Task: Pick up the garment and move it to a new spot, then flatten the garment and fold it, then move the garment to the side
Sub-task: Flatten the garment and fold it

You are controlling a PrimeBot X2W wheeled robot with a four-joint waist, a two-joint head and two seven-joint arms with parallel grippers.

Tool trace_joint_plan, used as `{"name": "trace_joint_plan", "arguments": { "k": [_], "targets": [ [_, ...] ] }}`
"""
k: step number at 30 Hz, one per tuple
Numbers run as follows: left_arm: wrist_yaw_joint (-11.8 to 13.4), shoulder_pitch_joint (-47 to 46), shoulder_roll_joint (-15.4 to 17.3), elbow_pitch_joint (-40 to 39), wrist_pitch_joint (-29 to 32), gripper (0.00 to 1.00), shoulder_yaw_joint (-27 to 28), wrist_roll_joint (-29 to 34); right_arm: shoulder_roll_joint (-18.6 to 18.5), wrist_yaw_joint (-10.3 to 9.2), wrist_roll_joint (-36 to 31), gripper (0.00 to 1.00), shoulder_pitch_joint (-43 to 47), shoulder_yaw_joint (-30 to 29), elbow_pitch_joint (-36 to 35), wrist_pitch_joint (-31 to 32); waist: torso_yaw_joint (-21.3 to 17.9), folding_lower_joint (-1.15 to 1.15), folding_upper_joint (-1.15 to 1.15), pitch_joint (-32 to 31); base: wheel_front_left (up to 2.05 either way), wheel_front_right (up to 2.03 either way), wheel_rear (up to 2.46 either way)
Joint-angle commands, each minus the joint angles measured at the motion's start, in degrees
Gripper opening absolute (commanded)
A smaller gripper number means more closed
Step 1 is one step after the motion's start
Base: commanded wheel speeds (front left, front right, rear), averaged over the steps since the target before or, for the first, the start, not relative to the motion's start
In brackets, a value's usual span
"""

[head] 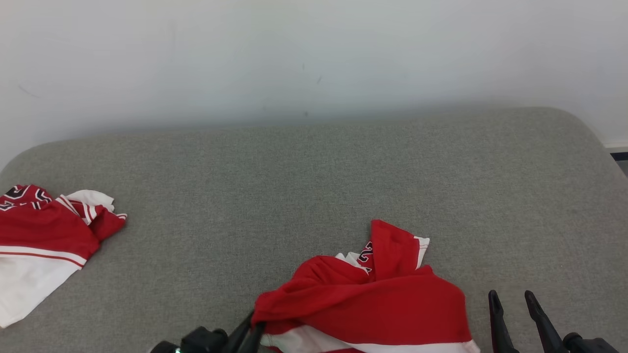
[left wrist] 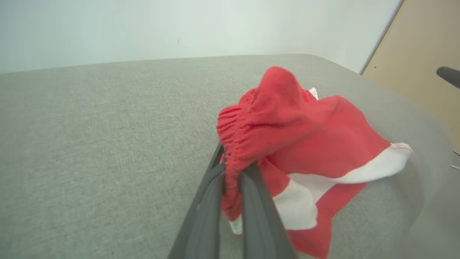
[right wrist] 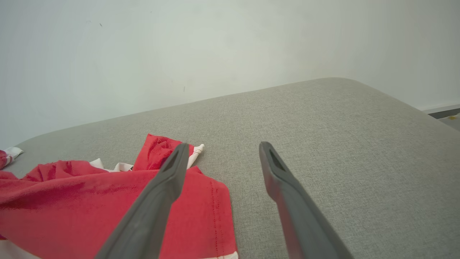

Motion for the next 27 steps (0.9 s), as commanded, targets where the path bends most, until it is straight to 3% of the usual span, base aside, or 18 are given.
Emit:
{"name": "trace_joint_plan", "arguments": {
  "k": [1,9,11,19,27],
  "targets": [
    [0.02,-0.83,0.49,-0.35,-0.18,0.0,0.51,0.38,0.14,-0.13,0.19,1.0,-0.06,-0.03,0.15,-0.35,0.24,0.0,0.0,-0.2,0.0,0.0,0.0],
    [0.21,-1.77,2.9,1.1,-0.18,0.0,4.51,0.92,0.33,-0.13,-0.27,1.0,-1.45,0.65,1.99,-0.78,-0.3,0.0,0.0,-0.67,0.0,0.0,0.0],
    [0.59,-1.03,2.87,2.2,-0.18,1.0,4.97,1.24,0.46,-0.13,-0.18,1.0,-1.7,0.78,2.43,-0.93,-0.6,0.0,0.0,-0.71,0.0,0.0,0.0],
    [0.89,2.88,0.55,0.67,-0.19,1.0,7.81,2.05,1.01,-0.13,0.28,1.0,-0.65,-0.01,3.21,-1.32,0.45,0.0,0.0,-1.18,0.0,0.0,0.0],
    [1.14,7.72,-2.26,-9.98,-0.19,1.0,13.8,4.56,0.9,-0.13,0.54,1.0,-0.68,-0.51,2.86,-1.49,3.34,0.0,0.0,-1.54,0.0,0.0,0.0]
  ]
}}
